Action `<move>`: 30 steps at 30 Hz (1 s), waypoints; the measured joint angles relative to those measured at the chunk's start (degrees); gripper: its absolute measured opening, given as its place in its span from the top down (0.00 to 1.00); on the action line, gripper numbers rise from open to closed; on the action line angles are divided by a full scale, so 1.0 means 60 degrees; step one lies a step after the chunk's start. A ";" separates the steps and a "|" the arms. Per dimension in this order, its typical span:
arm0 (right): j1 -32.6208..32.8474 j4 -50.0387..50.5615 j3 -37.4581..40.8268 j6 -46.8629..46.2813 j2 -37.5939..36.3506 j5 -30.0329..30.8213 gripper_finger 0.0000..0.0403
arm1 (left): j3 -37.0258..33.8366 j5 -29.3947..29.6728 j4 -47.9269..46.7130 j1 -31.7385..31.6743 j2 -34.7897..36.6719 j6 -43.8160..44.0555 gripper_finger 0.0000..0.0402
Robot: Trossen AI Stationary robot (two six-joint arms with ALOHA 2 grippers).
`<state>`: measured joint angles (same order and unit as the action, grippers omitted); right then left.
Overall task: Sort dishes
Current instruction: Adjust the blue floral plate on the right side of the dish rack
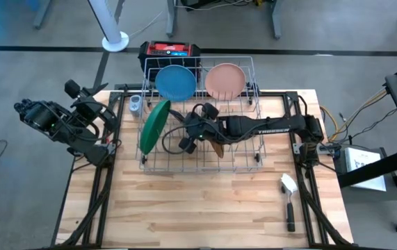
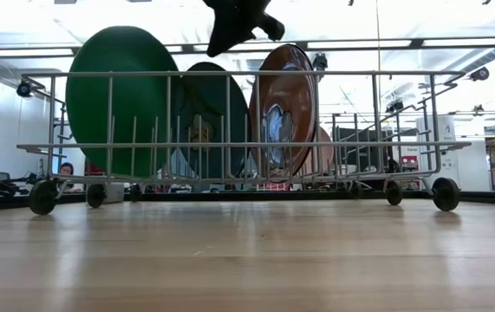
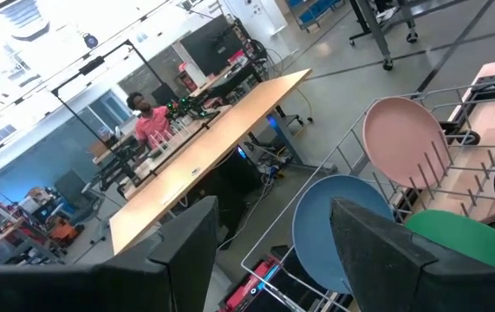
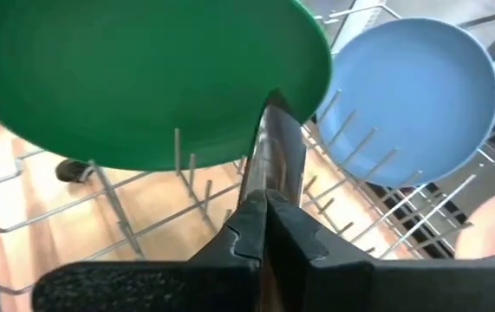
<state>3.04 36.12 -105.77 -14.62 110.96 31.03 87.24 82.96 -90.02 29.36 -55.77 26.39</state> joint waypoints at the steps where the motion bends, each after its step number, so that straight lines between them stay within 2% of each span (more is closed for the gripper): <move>1: 0.0045 0.0014 -0.0035 -0.0020 0.0000 -0.0009 0.99 | 0.0000 0.0000 0.0000 -0.0001 0.0000 0.0000 0.47; 4: 0.0144 0.0106 -0.0242 0.0044 0.0000 -0.0182 0.99 | 0.0000 0.0000 0.0000 0.0000 0.0000 0.0000 0.47; 6: 0.0181 0.0113 -0.0393 0.0471 0.0000 -0.0640 0.98 | 0.0000 -0.0014 0.0000 -0.0002 0.0000 0.0000 0.47; 10: 0.0271 0.0253 -0.0497 0.1004 0.0041 -0.0613 0.94 | -0.0001 -0.0259 0.0000 -0.0001 0.0000 0.0000 0.47; 19: 0.0195 0.0298 -0.0409 0.0852 0.0204 -0.0132 0.62 | 0.0000 -0.0352 0.0000 -0.0002 -0.0001 0.0000 0.47; 23: 0.0090 0.0305 -0.0409 0.0816 0.0651 -0.0136 0.52 | -0.0004 -0.0370 0.0000 -0.0002 -0.0004 0.0000 0.47; 27: 0.0058 0.0303 -0.0446 0.0694 0.0906 0.0181 0.49 | -0.0004 -0.0503 0.0002 0.0000 0.0000 0.0000 0.47; 30: 0.0082 0.0317 -0.0446 0.0676 0.0933 0.0437 0.51 | -0.0004 -0.0514 0.0002 0.0001 0.0000 0.0000 0.47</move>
<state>3.53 38.02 -108.44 -10.57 116.55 33.65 87.22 79.88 -90.01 29.36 -55.77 26.39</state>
